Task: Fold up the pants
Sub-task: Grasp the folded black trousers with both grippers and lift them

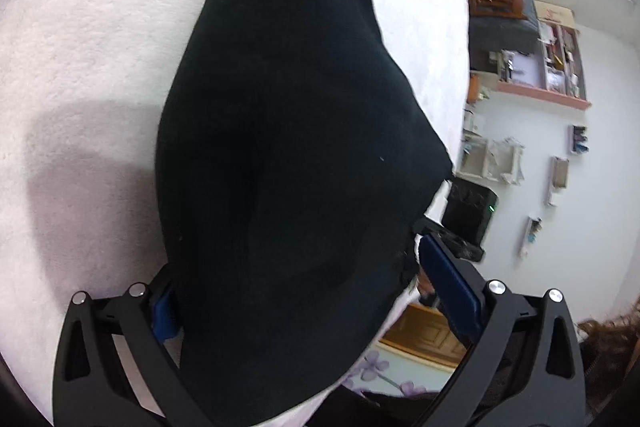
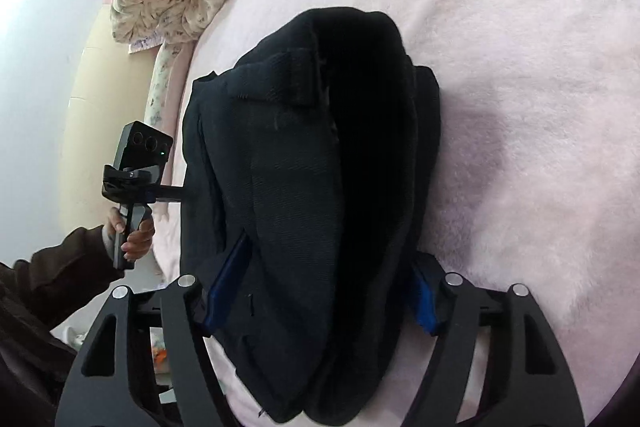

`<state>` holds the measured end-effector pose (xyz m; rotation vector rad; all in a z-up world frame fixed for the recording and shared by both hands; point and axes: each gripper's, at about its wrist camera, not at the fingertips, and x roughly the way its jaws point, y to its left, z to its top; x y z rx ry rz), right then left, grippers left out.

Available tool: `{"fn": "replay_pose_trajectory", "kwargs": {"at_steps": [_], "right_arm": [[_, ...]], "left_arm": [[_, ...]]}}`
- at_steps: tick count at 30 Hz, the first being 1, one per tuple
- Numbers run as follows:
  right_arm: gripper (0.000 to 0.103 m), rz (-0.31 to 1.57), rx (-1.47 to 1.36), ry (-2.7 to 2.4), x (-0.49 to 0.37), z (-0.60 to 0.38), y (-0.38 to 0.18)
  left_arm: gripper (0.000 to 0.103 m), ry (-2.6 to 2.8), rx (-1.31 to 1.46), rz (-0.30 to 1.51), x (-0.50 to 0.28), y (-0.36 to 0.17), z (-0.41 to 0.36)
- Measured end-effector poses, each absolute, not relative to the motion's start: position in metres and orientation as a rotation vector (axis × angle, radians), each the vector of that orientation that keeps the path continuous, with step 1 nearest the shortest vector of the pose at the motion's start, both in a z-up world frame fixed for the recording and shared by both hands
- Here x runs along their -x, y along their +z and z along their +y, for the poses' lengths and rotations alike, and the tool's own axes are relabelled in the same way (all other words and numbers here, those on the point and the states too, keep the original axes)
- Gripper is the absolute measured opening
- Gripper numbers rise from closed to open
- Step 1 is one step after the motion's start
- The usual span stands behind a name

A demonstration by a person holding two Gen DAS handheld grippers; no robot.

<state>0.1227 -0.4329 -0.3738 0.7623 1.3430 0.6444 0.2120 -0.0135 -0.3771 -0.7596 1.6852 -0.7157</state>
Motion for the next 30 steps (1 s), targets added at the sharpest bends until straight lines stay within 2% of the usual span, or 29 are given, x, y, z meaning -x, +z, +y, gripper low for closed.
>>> {"fn": "replay_pose_trajectory", "kwargs": {"at_steps": [1, 2, 3, 4, 6, 7, 10, 13, 19, 23, 30], "right_arm": [[0.056, 1.336, -0.773, 0.650, -0.121, -0.434, -0.373], [0.049, 1.329, -0.783, 0.656, -0.121, -0.434, -0.371], [0.046, 1.318, -0.779, 0.666, -0.120, -0.434, -0.368], [0.043, 1.311, -0.771, 0.669, -0.120, -0.433, -0.366], [0.040, 1.298, -0.767, 0.681, -0.120, -0.432, -0.361], [0.038, 1.293, -0.765, 0.683, -0.120, -0.430, -0.359], [0.034, 1.266, -0.795, 0.695, -0.123, -0.429, -0.353], [0.032, 1.229, -0.808, 0.717, -0.125, -0.429, -0.341], [0.031, 1.160, -0.771, 0.741, -0.148, -0.434, -0.310], [0.031, 1.079, -0.781, 0.698, -0.176, -0.457, -0.296], [0.030, 1.064, -0.799, 0.554, -0.230, -0.477, -0.307]], "left_arm": [[0.100, -0.708, 0.743, 1.680, -0.211, -0.374, -0.016], [0.098, -0.700, 0.703, 1.672, -0.208, -0.371, -0.019], [0.085, -0.686, 0.666, 1.669, -0.207, -0.369, -0.022], [0.062, -0.654, 0.613, 1.670, -0.206, -0.366, -0.020], [0.035, -0.585, 0.594, 1.670, -0.203, -0.367, -0.006], [0.028, -0.574, 0.637, 1.662, -0.201, -0.367, 0.000], [0.021, -0.550, 0.566, 1.622, -0.196, -0.356, -0.009], [0.018, -0.538, 0.564, 1.592, -0.195, -0.344, -0.015], [0.017, -0.636, 0.575, 1.498, -0.211, -0.300, -0.039], [0.017, -0.656, 0.611, 1.404, -0.240, -0.289, -0.056], [0.017, -0.605, 0.619, 1.358, -0.284, -0.303, -0.079]]}}
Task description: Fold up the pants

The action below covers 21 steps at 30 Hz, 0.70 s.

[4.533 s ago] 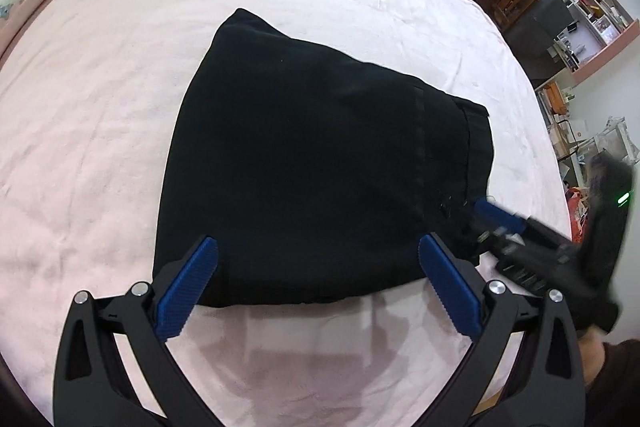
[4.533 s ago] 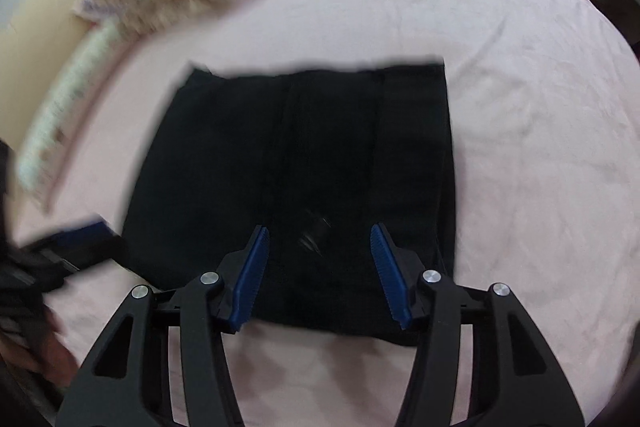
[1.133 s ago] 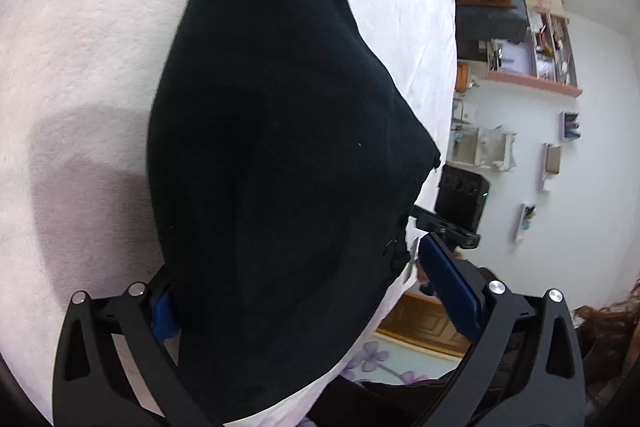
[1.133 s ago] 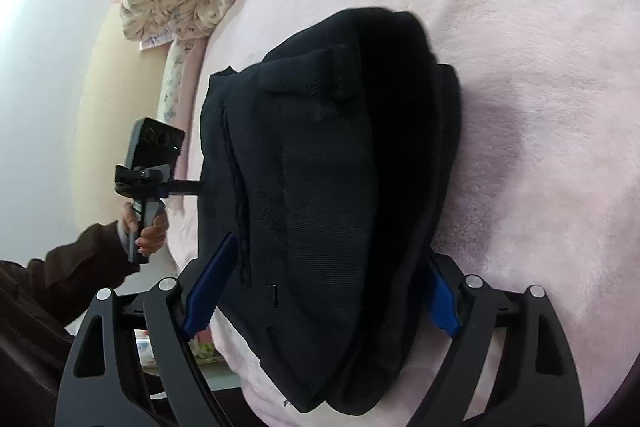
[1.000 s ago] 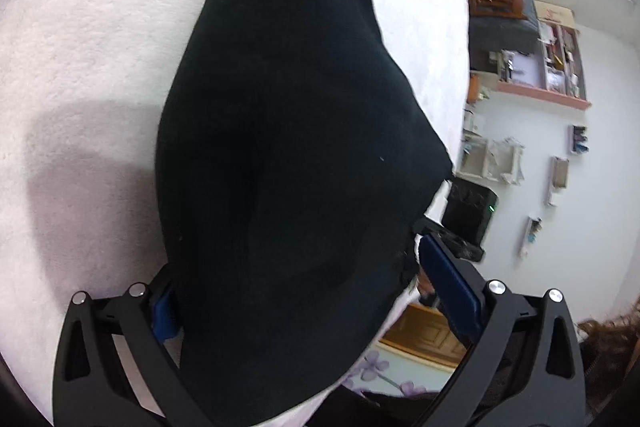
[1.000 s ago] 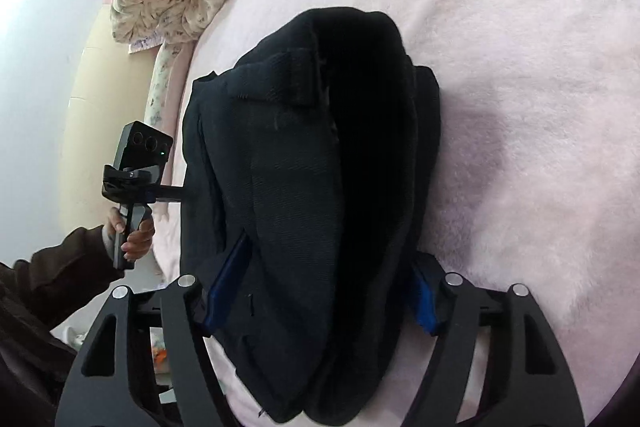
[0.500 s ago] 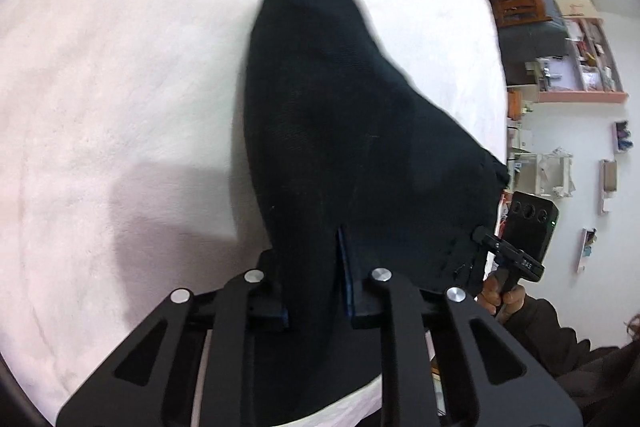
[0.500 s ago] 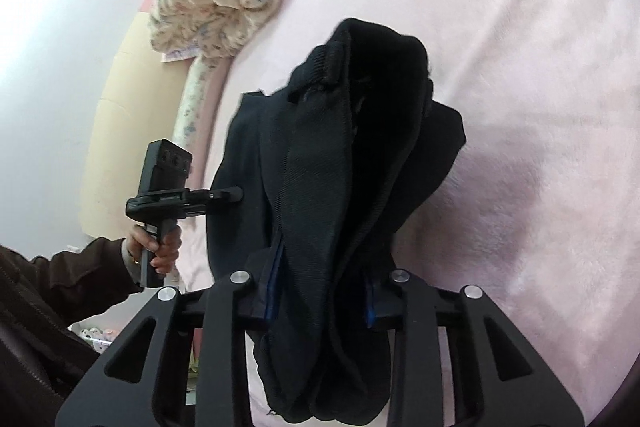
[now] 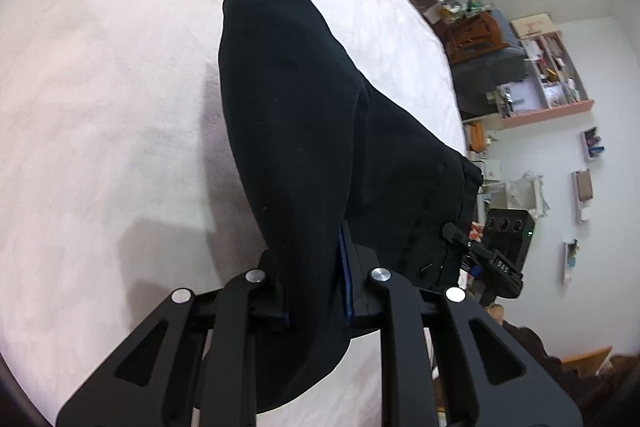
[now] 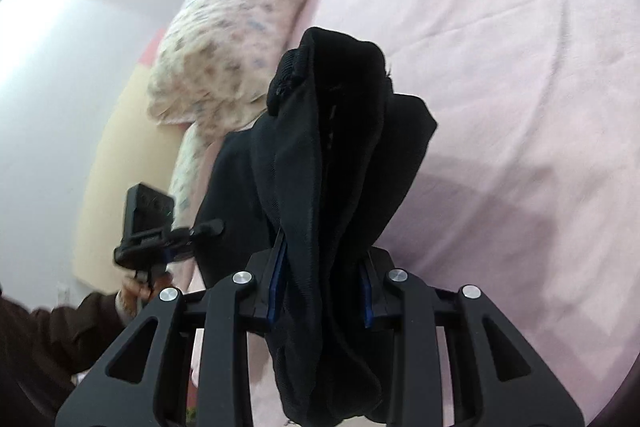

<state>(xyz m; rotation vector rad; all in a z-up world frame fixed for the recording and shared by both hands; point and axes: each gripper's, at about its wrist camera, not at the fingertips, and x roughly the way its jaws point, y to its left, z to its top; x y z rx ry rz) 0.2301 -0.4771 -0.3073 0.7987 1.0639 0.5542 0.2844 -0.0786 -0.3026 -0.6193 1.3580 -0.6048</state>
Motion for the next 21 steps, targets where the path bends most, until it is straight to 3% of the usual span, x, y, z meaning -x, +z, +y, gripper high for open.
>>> {"fn": "replay_pose_trajectory", "kwargs": {"at_steps": [5, 8, 10, 14, 18, 21], "right_arm": [[0.031, 1.124, -0.766, 0.410, -0.239, -0.475, -0.336], [0.043, 1.138, -0.753, 0.284, -0.237, -0.469, -0.349], [0.049, 1.122, -0.730, 0.237, -0.235, -0.468, -0.347], [0.065, 1.128, -0.677, 0.185, -0.228, -0.481, -0.334], [0.066, 0.953, -0.472, 0.076, -0.214, -0.487, -0.289], [0.065, 0.817, -0.222, 0.102, -0.209, -0.453, -0.255]], "left_arm": [[0.018, -0.498, 0.535, 1.394, -0.295, -0.327, -0.083], [0.042, -0.407, 0.367, 1.414, -0.291, -0.345, -0.091], [0.067, -0.349, 0.310, 1.395, -0.291, -0.346, -0.091], [0.081, -0.228, 0.273, 1.361, -0.287, -0.331, -0.071], [0.085, -0.079, 0.136, 1.128, -0.275, -0.280, -0.058], [0.101, -0.117, 0.107, 0.968, -0.265, -0.250, -0.081]]}}
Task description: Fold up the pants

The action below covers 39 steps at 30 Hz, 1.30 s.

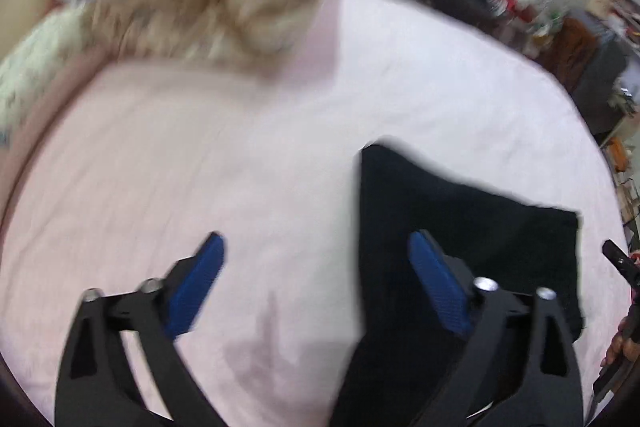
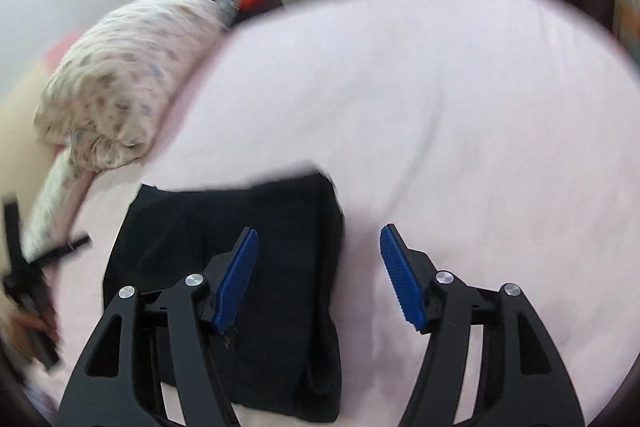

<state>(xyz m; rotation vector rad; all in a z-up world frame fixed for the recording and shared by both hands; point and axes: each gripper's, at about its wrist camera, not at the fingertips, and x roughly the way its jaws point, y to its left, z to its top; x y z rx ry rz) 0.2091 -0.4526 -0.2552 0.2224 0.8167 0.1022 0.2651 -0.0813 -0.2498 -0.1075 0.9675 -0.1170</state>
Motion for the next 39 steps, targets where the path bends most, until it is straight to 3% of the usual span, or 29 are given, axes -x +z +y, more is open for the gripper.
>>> {"fn": "replay_pose_trajectory", "kwargs": {"at_steps": [4, 11, 15, 19, 25, 29, 33, 39], "right_arm": [[0.058, 0.862, -0.075, 0.207, -0.223, -0.402, -0.262], [0.059, 1.061, 0.021, 0.162, -0.245, -0.376, -0.313], [0.060, 1.071, 0.028, 0.154, -0.245, -0.379, -0.327], [0.060, 1.073, 0.037, 0.163, -0.245, -0.381, -0.319], [0.059, 0.868, 0.005, 0.173, -0.191, -0.387, -0.274], [0.059, 0.893, 0.019, 0.204, -0.166, -0.378, -0.282], [0.060, 1.007, 0.033, 0.188, -0.161, -0.370, -0.311], [0.060, 1.013, 0.074, 0.169, -0.165, -0.361, -0.315]], "left_arm": [[0.101, -0.307, 0.059, 1.018, -0.263, -0.258, -0.142], [0.101, -0.360, 0.014, 1.234, -0.266, -0.314, -0.189], [0.101, -0.378, -0.147, 1.217, -0.252, -0.335, -0.199], [0.101, -0.363, -0.060, 1.232, -0.260, -0.333, -0.189], [0.101, -0.371, -0.024, 1.091, -0.231, -0.293, -0.170], [0.101, -0.412, -0.063, 1.047, -0.206, -0.286, -0.169], [0.101, -0.423, -0.094, 1.141, -0.197, -0.317, -0.173], [0.101, -0.406, -0.165, 1.163, -0.192, -0.326, -0.185]]}}
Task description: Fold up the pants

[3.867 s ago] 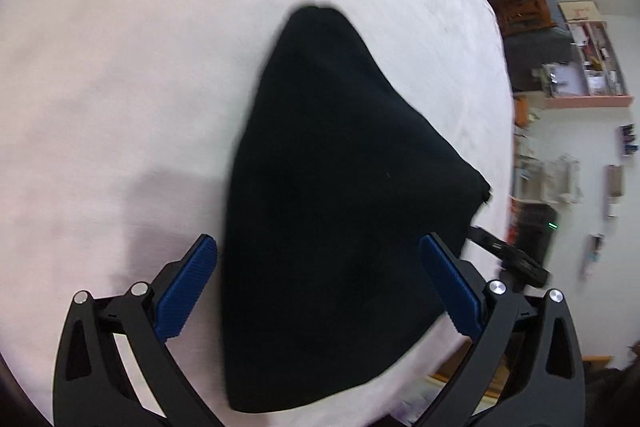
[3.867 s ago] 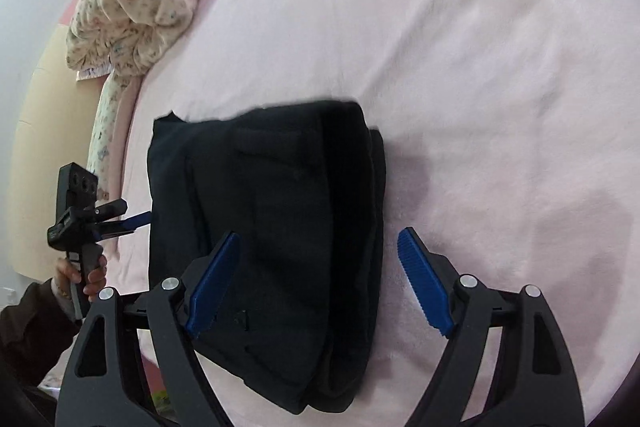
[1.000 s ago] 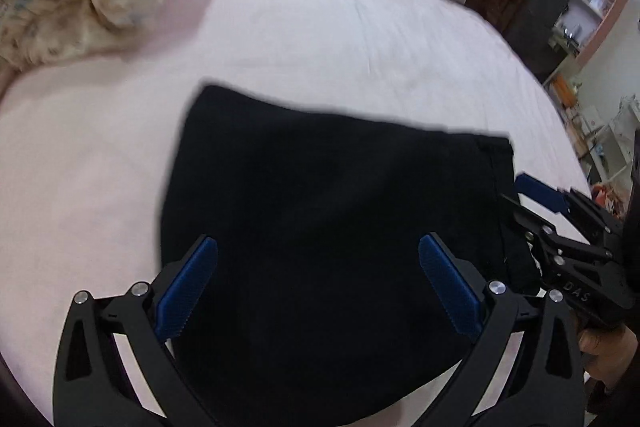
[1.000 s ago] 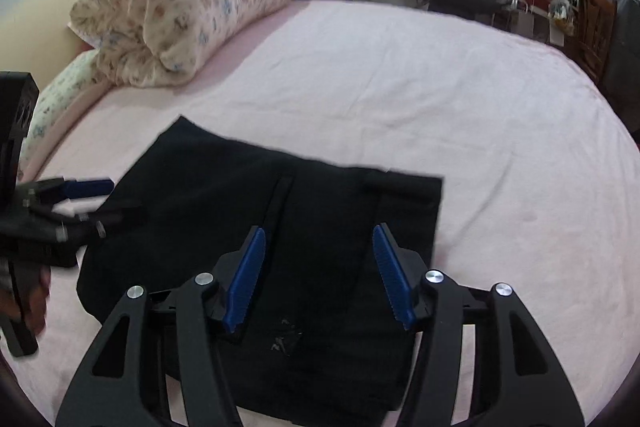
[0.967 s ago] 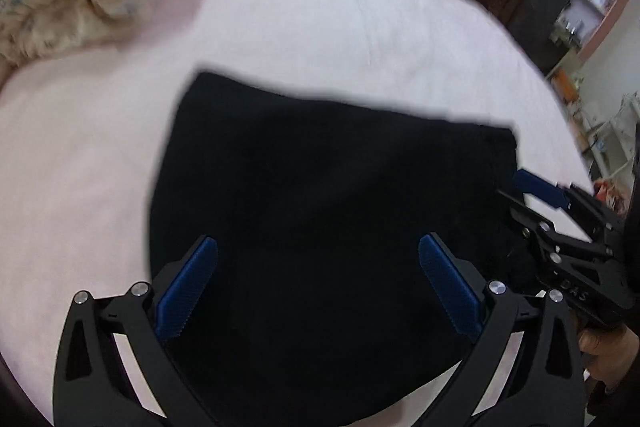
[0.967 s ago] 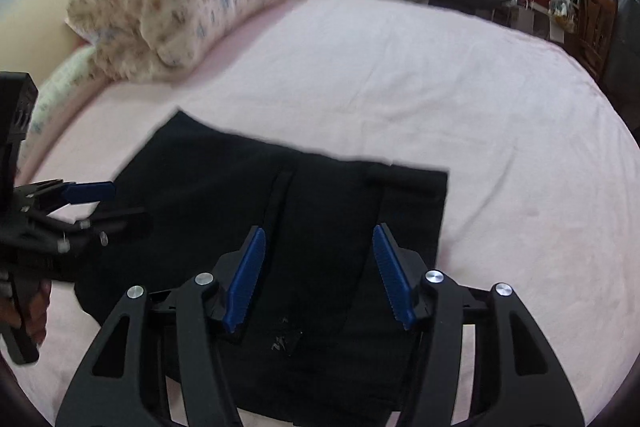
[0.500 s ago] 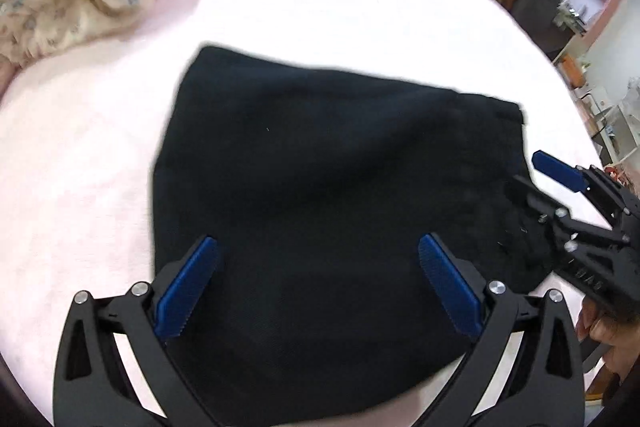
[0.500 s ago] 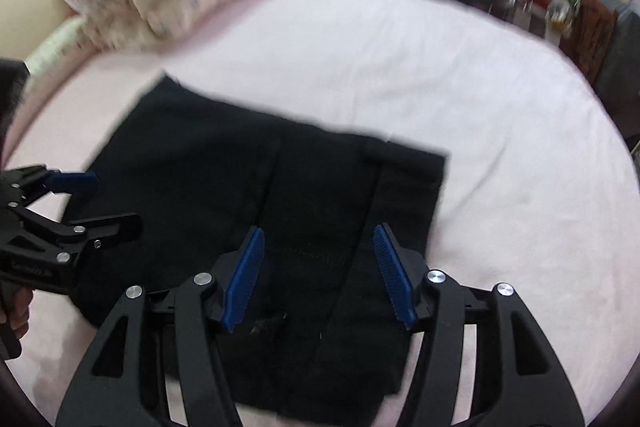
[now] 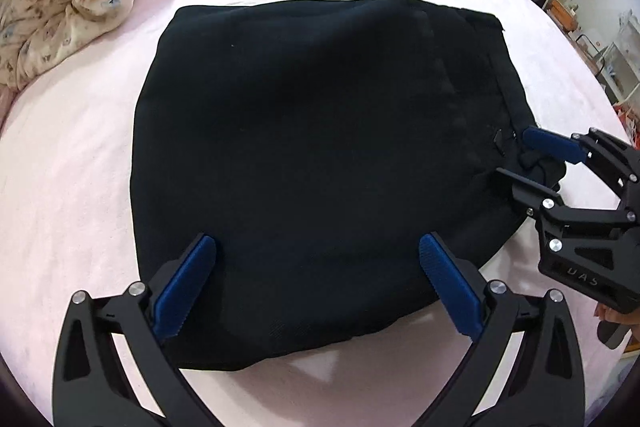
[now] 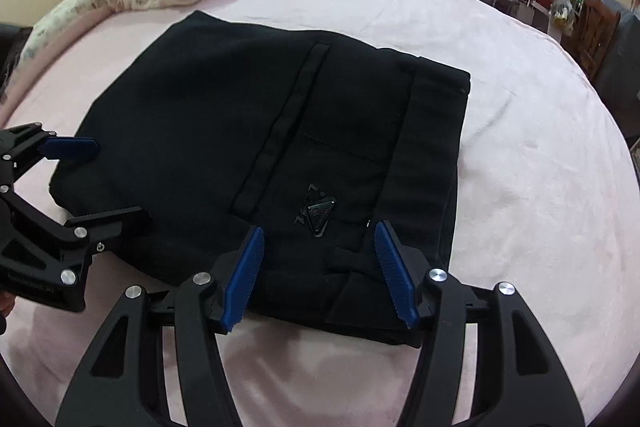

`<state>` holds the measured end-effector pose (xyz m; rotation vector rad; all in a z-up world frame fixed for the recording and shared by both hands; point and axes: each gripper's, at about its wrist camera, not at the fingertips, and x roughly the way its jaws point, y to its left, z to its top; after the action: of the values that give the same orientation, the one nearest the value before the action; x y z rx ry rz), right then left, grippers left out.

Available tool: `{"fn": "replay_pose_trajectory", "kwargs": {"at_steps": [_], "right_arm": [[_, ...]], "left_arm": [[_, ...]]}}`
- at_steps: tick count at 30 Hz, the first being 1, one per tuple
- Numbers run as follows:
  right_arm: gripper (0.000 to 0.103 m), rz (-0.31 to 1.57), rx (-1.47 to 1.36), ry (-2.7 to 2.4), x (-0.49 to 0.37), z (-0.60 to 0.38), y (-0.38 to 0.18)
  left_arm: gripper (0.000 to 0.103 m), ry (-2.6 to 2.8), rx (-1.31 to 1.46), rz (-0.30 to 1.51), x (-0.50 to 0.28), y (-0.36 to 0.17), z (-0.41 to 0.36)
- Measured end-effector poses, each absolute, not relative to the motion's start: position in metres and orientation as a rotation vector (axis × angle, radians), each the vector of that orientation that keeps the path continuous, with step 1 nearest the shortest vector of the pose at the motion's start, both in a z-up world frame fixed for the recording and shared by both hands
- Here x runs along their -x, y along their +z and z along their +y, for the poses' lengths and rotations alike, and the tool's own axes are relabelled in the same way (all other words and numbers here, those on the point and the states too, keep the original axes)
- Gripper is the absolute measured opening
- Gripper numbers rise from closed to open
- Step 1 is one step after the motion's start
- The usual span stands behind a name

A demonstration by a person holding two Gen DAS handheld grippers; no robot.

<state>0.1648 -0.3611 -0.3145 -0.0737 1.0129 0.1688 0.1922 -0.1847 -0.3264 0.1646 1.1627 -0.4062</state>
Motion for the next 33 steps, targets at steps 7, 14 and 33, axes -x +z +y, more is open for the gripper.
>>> {"fn": "replay_pose_trajectory", "kwargs": {"at_steps": [7, 14, 33], "right_arm": [[0.060, 0.924, 0.019, 0.126, -0.198, -0.375, -0.283], [0.061, 1.122, 0.022, 0.073, -0.231, -0.370, -0.321], [0.096, 1.136, -0.072, 0.015, -0.215, -0.382, -0.312]], "left_arm": [[0.101, -0.381, -0.057, 1.088, -0.216, -0.297, -0.174], [0.101, -0.381, -0.094, 1.249, -0.234, -0.332, -0.182], [0.101, -0.285, -0.080, 1.121, -0.219, -0.298, -0.162]]}}
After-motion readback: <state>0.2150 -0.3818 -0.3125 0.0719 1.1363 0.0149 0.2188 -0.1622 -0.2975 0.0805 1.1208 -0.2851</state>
